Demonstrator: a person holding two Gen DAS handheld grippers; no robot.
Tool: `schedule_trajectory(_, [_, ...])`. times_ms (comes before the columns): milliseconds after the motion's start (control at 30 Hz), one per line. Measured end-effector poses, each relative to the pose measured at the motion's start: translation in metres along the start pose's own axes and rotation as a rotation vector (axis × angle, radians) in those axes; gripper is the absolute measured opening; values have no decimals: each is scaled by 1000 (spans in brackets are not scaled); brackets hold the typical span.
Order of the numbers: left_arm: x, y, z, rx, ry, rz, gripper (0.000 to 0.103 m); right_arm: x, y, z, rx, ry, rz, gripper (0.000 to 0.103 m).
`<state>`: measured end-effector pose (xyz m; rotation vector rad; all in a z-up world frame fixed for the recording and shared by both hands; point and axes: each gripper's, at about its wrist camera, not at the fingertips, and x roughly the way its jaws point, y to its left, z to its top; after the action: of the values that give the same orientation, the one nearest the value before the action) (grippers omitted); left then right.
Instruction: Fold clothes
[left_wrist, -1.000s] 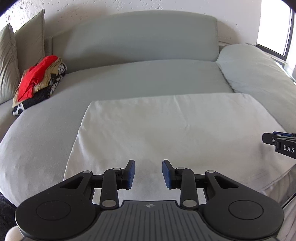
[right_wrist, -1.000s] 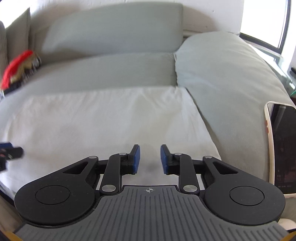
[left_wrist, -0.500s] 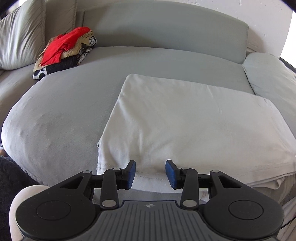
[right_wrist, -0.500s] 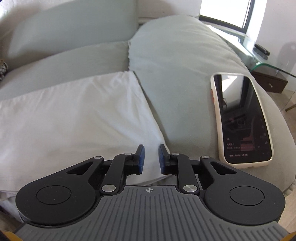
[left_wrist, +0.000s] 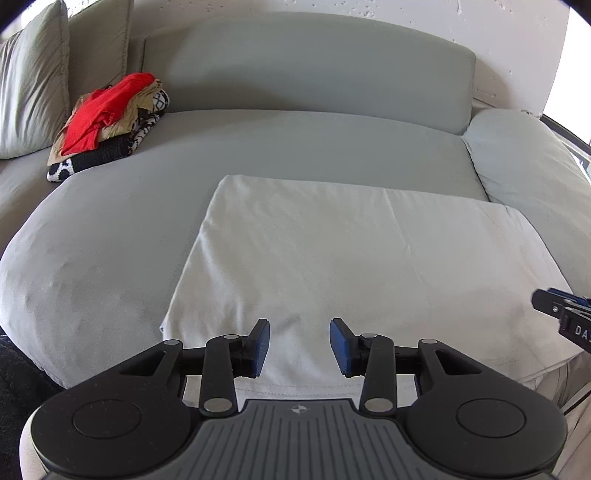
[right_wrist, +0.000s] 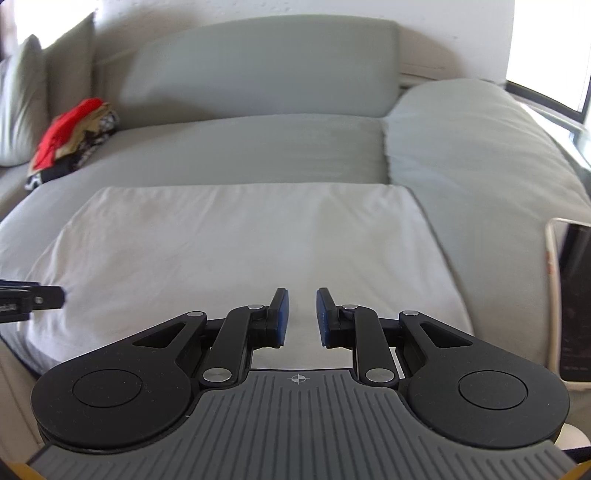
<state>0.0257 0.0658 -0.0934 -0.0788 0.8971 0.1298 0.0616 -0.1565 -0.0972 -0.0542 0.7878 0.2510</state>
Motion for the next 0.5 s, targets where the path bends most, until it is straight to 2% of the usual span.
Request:
schedule_trajectory(200, [16, -14, 1, 36, 18, -9, 39, 9, 19, 0, -42, -1, 89, 22])
schedule_trajectory(500, [32, -21, -3, 67, 13, 4, 39, 19, 31, -7, -82, -9, 173, 23])
